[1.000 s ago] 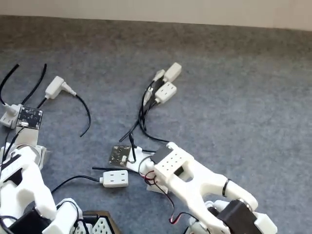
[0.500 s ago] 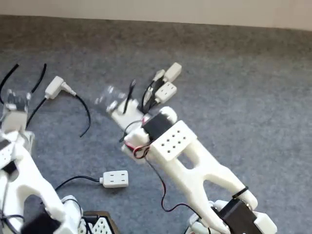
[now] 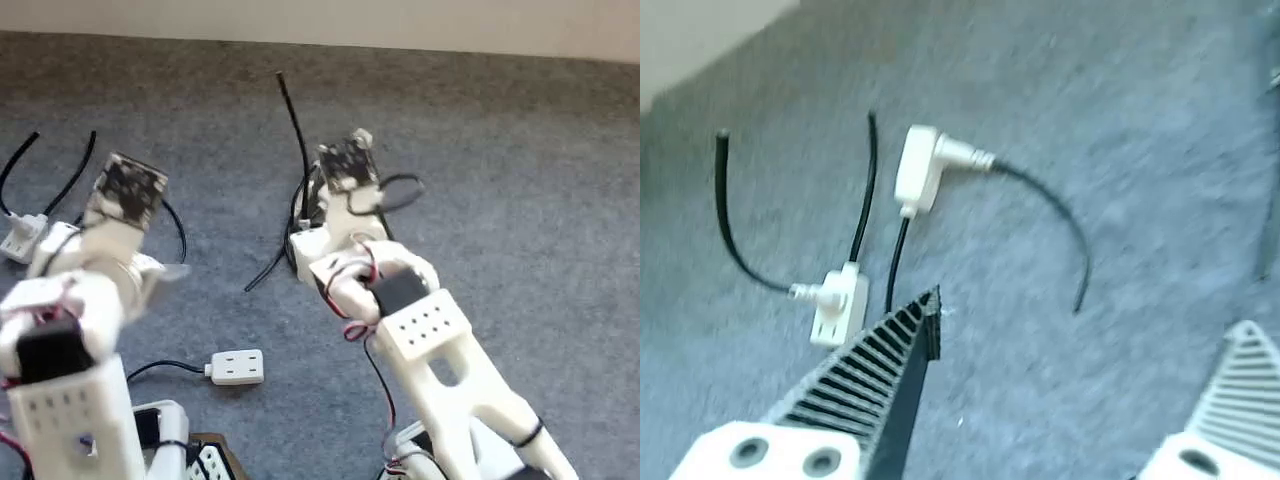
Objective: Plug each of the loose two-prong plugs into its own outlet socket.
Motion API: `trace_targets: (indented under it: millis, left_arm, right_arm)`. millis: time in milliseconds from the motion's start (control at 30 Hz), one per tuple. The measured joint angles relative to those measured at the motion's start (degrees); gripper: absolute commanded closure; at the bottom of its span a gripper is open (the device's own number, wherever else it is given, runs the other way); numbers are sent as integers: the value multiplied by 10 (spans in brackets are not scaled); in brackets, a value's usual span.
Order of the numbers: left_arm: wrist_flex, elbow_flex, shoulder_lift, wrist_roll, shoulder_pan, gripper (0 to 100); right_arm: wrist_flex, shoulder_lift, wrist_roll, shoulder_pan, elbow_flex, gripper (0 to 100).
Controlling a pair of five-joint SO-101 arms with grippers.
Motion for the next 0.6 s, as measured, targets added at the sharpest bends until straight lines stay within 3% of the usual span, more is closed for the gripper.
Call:
trace_targets:
  millis: [300, 600]
  left_arm:
    - [-16, 157, -237, 96, 198, 575]
    - [-114, 324, -324, 144, 217, 575]
  right_arm:
    - [-9, -85, -7, -4, 20, 992]
    - [20, -139, -7, -92, 54, 992]
